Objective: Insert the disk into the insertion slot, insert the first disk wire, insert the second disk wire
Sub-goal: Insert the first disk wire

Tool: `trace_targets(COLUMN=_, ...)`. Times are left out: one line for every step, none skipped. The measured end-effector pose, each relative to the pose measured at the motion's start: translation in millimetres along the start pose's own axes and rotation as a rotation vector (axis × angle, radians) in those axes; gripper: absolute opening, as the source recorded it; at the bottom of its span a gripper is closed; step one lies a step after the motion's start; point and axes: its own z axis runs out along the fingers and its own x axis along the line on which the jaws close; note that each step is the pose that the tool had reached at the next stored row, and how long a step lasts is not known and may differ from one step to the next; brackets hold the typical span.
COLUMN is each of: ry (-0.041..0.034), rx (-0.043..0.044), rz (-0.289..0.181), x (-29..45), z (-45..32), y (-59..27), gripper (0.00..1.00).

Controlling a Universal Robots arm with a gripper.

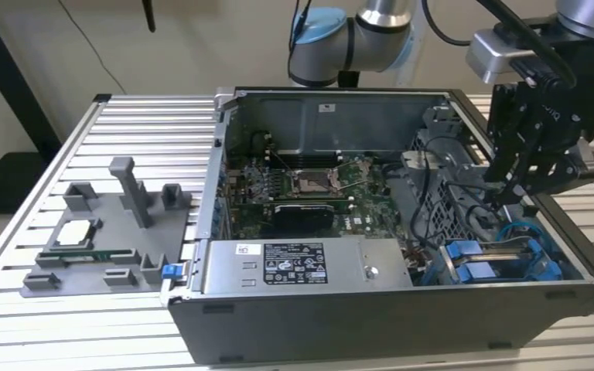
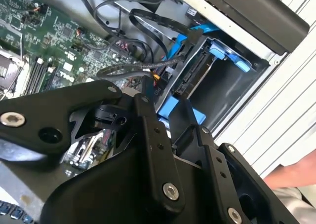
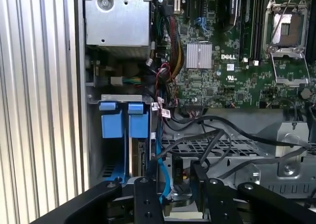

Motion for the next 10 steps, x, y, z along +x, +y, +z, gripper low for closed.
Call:
trace_targets(ry=0.0000, rx=0.0034, rz=0.000, x=-0.1, z=0.9, y=0.1, gripper=1.00)
trace_targets(ry=0.0001, rx=0.0063, rz=0.001, x=-0.1, z=1.6, y=0.4, gripper=1.00)
trace_targets(ry=0.0005, rx=0.0091, rz=0.003, x=-0.2, z=2.2, y=0.8, gripper=1.00)
trace_targets(ry=0.0005, rx=0.0118, rz=0.004, x=-0.3, z=2.8, y=1.4, gripper=1.00)
trace_targets(ry=0.0008, rx=0.0142, rz=0.006, x=-0.5, z=3.2, y=2.4, gripper=1.00)
trace_targets(ry=0.0008, rx=0.0160, rz=0.008, x=-0.8, z=3.6, y=3.5, gripper=1.00)
trace_targets(ry=0.0007, rx=0.0175, rz=0.009, x=-0.9, z=4.0, y=4.5, gripper=1.00)
trace_targets(ry=0.0007, rx=0.0190, rz=0.011, x=-0.9, z=4.4, y=5.2, gripper=1.00)
trace_targets(ry=0.0007, rx=0.0204, rz=0.013, x=-0.9, z=4.9, y=5.4, gripper=1.00)
trace_targets(ry=0.0010, rx=0.0216, rz=0.014, x=-0.9, z=5.3, y=5.3, gripper=1.00)
